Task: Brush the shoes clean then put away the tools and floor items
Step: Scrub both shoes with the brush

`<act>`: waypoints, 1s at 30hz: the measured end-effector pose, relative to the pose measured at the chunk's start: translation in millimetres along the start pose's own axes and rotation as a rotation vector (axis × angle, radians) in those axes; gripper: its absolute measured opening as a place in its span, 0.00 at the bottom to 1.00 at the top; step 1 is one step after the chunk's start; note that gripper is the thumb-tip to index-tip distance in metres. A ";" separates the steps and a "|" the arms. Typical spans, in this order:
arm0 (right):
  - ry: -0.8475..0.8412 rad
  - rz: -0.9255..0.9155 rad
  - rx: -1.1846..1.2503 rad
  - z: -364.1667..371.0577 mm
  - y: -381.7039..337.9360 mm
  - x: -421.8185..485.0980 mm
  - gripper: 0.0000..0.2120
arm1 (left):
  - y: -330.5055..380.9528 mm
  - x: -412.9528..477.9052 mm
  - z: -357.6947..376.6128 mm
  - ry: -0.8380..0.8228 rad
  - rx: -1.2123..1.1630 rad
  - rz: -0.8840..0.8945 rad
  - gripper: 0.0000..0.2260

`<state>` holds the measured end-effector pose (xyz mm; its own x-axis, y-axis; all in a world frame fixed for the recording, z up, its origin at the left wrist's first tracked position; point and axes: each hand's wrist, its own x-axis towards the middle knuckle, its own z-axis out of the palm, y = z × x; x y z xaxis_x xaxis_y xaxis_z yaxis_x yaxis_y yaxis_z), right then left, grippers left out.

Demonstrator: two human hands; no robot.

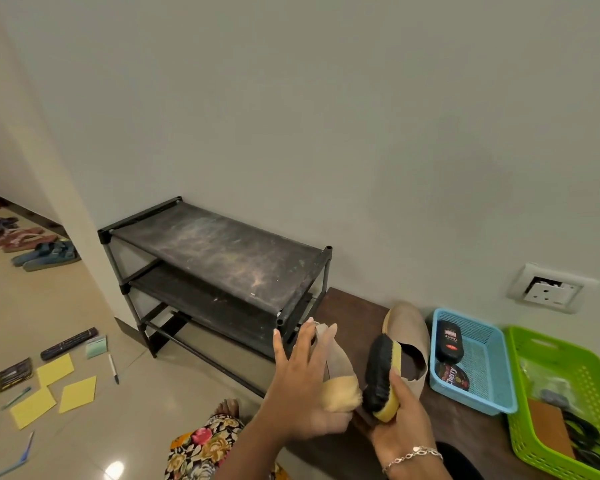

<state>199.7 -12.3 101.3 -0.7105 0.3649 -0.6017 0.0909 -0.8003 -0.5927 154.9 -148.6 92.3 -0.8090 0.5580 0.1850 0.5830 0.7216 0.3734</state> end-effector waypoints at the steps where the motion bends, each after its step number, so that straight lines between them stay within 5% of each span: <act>1: -0.010 -0.032 -0.035 0.4 -0.6 1.1 0.18 | -1.1 -0.1 -2.3 0.019 -0.037 -0.002 0.49; 5: -0.077 -0.058 -0.100 7.7 -2.9 -2.4 0.15 | -9.9 2.7 -10.9 0.075 -0.142 -0.030 0.50; 12: -0.149 0.058 -0.050 19.9 0.6 -3.1 0.06 | -30.4 11.1 -31.2 -0.002 0.200 0.011 0.46; 19: -0.156 -0.026 -0.103 21.0 -7.5 -5.6 0.09 | -28.5 22.8 -43.1 0.069 -0.149 0.163 0.44; 24: -0.121 -0.104 -0.253 16.9 -7.5 3.6 0.16 | -40.0 33.6 -47.7 0.023 0.074 0.218 0.43; 30: -0.191 -0.125 -0.196 27.6 -10.3 1.6 0.10 | -41.5 40.2 -58.1 0.006 0.197 0.123 0.44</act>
<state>178.4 -16.6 121.2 -0.8414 0.3437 -0.4171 0.1142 -0.6412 -0.7588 93.9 -180.0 137.1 -0.7313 0.6443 0.2236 0.6798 0.7150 0.1633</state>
